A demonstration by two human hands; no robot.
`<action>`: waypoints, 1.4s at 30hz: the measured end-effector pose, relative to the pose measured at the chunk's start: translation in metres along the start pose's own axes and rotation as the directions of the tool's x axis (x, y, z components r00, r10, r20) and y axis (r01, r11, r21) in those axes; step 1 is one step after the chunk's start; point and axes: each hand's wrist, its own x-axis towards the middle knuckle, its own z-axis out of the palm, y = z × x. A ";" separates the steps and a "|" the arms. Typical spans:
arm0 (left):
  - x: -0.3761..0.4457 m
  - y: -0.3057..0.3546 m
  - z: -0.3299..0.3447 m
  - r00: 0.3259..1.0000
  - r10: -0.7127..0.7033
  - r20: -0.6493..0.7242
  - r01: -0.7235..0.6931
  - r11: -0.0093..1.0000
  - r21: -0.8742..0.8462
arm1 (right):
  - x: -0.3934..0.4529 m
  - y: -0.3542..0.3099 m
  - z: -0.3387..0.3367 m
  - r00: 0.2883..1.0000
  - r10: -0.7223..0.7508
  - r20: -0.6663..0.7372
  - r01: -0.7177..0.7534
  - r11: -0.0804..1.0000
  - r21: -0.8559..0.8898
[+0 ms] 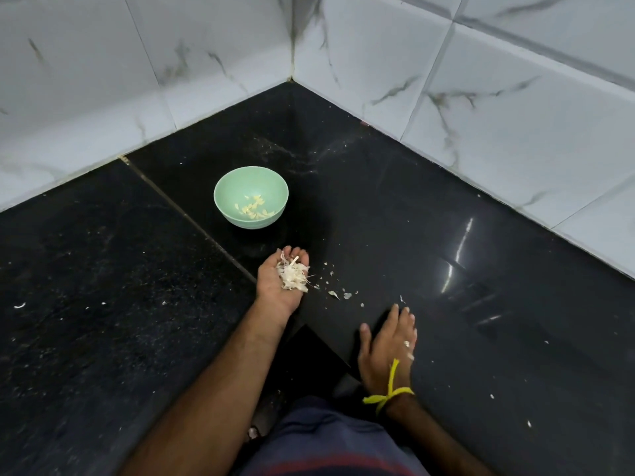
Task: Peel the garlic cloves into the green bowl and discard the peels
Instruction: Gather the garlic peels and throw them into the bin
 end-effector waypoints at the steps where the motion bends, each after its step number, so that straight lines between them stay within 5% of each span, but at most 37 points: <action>1: 0.001 0.001 -0.001 1.000 0.003 -0.009 -0.003 1.000 0.000 | -0.005 -0.002 0.007 1.000 0.011 0.010 -0.011 0.999 -0.049; 9: 0.000 0.011 -0.010 0.999 0.031 -0.023 -0.031 0.999 -0.007 | 0.036 -0.080 0.035 0.995 -0.049 0.086 0.045 0.998 0.039; 14: -0.001 0.029 -0.009 0.998 0.064 -0.030 -0.064 0.998 -0.028 | 0.075 -0.116 0.040 0.955 -0.268 0.123 0.229 0.936 0.266; 18: -0.002 0.034 -0.009 0.998 0.063 -0.022 -0.064 0.997 -0.031 | 0.083 -0.066 0.023 0.995 -0.062 -0.084 0.074 0.988 0.138; 22: -0.002 0.032 -0.009 0.998 0.052 -0.031 -0.054 0.996 -0.066 | 0.065 -0.021 0.011 0.990 0.141 -0.030 -0.142 0.989 -0.042; 28: -0.002 0.037 -0.007 0.997 0.057 -0.043 -0.059 0.997 -0.052 | 0.082 -0.087 0.037 0.970 -0.188 0.155 0.194 0.981 -0.022; 33: -0.002 0.043 -0.010 0.995 0.083 -0.046 -0.086 0.995 -0.060 | 0.117 -0.100 0.038 0.774 -0.541 0.330 0.548 0.833 0.080; 37: -0.001 0.040 -0.008 0.997 0.068 -0.030 -0.070 0.996 -0.056 | 0.088 -0.060 0.016 0.643 -0.711 0.286 0.686 0.700 0.198; 39: 0.000 0.039 -0.006 0.998 0.063 -0.027 -0.064 0.996 -0.059 | 0.069 -0.048 0.007 0.691 -0.682 0.240 0.634 0.731 0.251; 42: 0.000 0.040 -0.005 0.998 0.060 -0.034 -0.062 0.997 -0.055 | 0.047 -0.034 -0.001 0.855 -0.496 0.149 0.480 0.867 0.132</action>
